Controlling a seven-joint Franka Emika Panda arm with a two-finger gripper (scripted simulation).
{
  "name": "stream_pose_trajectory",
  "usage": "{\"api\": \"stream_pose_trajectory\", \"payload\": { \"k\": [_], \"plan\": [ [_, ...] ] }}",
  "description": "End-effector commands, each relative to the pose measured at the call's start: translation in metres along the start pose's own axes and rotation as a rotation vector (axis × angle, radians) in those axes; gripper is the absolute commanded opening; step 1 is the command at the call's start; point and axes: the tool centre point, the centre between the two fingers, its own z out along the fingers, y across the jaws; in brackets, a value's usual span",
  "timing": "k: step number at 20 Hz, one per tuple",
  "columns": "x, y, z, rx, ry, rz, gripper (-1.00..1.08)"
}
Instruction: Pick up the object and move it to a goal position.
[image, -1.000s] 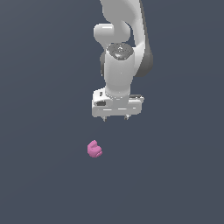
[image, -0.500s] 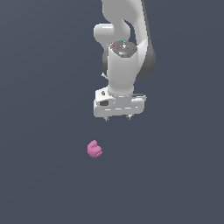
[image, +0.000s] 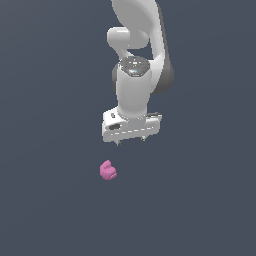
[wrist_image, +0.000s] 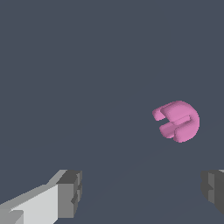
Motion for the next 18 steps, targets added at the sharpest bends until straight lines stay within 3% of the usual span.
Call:
{"api": "stream_pose_trajectory", "payload": {
  "k": [1,18],
  "plan": [
    [0.005,0.009,0.007,0.001,-0.005,-0.034,1.0],
    [0.033,0.088,0.075,0.028,-0.039,-0.336,1.0]
  ]
}}
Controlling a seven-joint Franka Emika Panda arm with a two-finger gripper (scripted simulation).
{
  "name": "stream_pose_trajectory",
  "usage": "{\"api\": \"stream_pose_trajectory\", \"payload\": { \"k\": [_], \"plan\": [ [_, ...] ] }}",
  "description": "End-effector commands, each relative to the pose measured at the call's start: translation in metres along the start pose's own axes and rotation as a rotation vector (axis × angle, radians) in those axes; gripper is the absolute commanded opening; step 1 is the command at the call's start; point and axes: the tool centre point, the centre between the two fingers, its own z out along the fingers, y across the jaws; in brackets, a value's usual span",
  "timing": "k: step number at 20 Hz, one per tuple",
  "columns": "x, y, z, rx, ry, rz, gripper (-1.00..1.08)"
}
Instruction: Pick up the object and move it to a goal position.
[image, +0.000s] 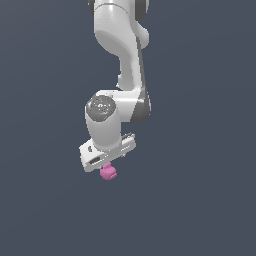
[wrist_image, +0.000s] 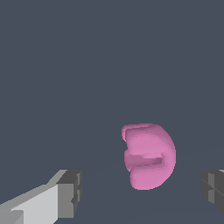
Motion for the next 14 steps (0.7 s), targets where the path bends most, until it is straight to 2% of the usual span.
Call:
{"api": "stream_pose_trajectory", "payload": {
  "k": [1,8,14],
  "plan": [
    [-0.001,0.01,0.008,0.004,-0.002,-0.036,1.0],
    [-0.003,0.027,0.023,0.013,-0.005,-0.094,1.0],
    [-0.005,0.03,0.026,0.014,-0.006,-0.102,1.0]
  ]
}}
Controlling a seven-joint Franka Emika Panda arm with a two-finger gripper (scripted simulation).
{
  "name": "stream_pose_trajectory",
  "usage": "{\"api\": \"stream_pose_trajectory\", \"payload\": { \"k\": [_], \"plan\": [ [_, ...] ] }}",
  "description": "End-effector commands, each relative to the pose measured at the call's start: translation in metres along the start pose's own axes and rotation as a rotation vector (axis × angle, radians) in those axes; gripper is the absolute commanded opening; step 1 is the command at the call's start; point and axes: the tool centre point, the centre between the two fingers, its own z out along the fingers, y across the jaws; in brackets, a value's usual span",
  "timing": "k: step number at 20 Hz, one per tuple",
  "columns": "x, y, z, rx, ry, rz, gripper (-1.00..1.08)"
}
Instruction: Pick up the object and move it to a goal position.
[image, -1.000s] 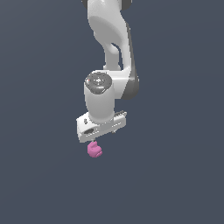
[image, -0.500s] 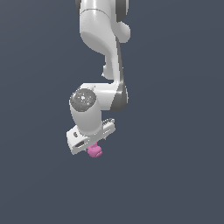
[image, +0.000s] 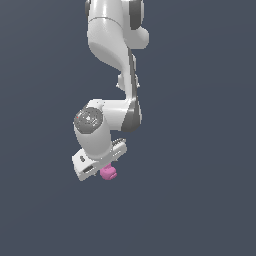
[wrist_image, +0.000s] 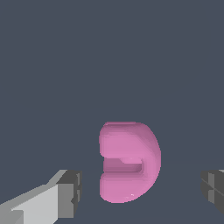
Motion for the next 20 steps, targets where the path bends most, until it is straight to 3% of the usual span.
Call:
{"api": "stream_pose_trajectory", "payload": {
  "k": [1,12,18,19,20],
  "plan": [
    [0.0,0.0,0.0,0.0,0.0,0.0,1.0],
    [-0.001,-0.001,0.047,0.0,0.001,-0.004,1.0],
    [0.001,0.0,0.05,0.0,0.001,-0.005,1.0],
    [0.001,0.0,0.05,0.0,0.001,-0.005,-1.0],
    [0.001,0.0,0.05,0.0,0.001,-0.005,-1.0]
  ]
}}
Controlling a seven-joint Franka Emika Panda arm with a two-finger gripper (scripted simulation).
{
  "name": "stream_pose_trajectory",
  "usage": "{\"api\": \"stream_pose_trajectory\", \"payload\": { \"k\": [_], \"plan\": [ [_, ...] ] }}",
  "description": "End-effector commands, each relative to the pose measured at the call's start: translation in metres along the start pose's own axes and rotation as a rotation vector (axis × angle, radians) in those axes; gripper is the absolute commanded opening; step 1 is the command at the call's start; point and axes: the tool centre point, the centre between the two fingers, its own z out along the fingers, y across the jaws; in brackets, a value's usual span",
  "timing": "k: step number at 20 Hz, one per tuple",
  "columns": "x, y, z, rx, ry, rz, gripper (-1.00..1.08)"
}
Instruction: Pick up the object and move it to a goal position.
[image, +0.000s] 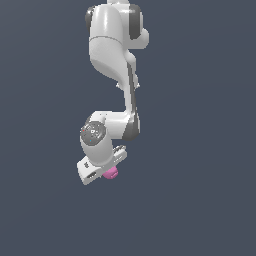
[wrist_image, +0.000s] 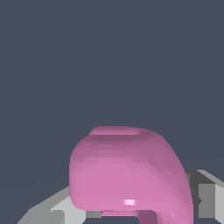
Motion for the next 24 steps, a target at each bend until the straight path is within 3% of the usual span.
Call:
{"api": "stream_pose_trajectory", "payload": {
  "k": [1,12,24],
  "plan": [
    [0.0,0.0,0.0,0.0,0.0,0.0,-1.0],
    [0.002,0.0,-0.003,0.0,0.0,0.0,-1.0],
    [0.027,-0.007,-0.044,0.0,0.0,0.0,-1.0]
  ]
}}
